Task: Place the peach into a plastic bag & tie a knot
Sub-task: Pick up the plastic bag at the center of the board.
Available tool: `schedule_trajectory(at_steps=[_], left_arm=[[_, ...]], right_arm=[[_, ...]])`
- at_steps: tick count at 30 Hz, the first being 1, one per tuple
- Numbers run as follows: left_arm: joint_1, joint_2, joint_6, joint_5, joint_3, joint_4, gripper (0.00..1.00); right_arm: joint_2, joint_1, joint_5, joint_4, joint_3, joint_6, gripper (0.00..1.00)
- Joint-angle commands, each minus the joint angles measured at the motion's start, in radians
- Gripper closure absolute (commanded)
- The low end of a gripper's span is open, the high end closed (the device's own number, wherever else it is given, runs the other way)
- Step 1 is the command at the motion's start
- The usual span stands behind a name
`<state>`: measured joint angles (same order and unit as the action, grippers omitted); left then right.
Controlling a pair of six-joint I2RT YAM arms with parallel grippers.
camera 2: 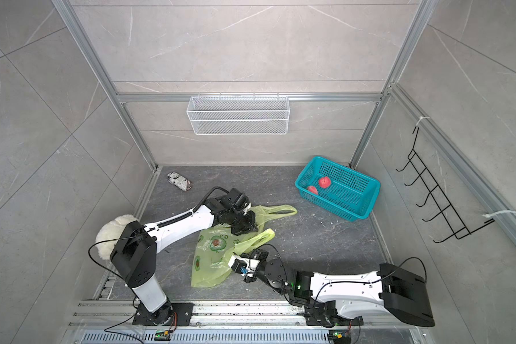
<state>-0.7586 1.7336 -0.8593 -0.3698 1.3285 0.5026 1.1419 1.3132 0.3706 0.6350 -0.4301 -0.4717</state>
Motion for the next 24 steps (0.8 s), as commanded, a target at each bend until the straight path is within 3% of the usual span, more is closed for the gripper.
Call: schedule_trajectory(at_steps=[1,3,4,8,11,16,19,21,24], left_arm=[[0.02,-0.11,0.073,-0.014,0.091,-0.055,1.0],[0.042,-0.146,0.091,-0.053,0.115,-0.102,1.0],[0.058,-0.166,0.091,-0.077,0.122,-0.132,1.0],[0.117,-0.241,0.108,-0.127,0.113,-0.207,1.0],[0.171,-0.309,0.095,-0.183,0.03,-0.3,1.0],[0.305,-0.419,0.102,-0.233,-0.145,-0.374,1.0],[0.407,-0.45,0.109,-0.322,-0.237,-0.414,1.0],[0.43,-0.464,0.199,-0.324,-0.253,-0.345,1.0],[0.432,-0.487,0.301,-0.289,-0.291,-0.279,1.0]], right_arm=[[-0.026,-0.004,0.003,-0.072,-0.02,0.062,1.0],[-0.042,-0.006,0.009,-0.078,-0.019,0.099,1.0],[-0.052,-0.007,0.007,-0.083,-0.018,0.114,0.95],[-0.092,-0.009,0.056,-0.086,-0.001,0.172,0.68],[-0.148,-0.011,0.098,-0.079,0.025,0.213,0.45],[-0.286,-0.011,0.18,-0.166,0.034,0.324,0.2],[-0.409,-0.011,0.248,-0.298,0.006,0.423,0.16],[-0.519,-0.011,0.312,-0.438,-0.031,0.513,0.23],[-0.677,-0.01,0.326,-0.47,-0.025,0.506,0.2]])
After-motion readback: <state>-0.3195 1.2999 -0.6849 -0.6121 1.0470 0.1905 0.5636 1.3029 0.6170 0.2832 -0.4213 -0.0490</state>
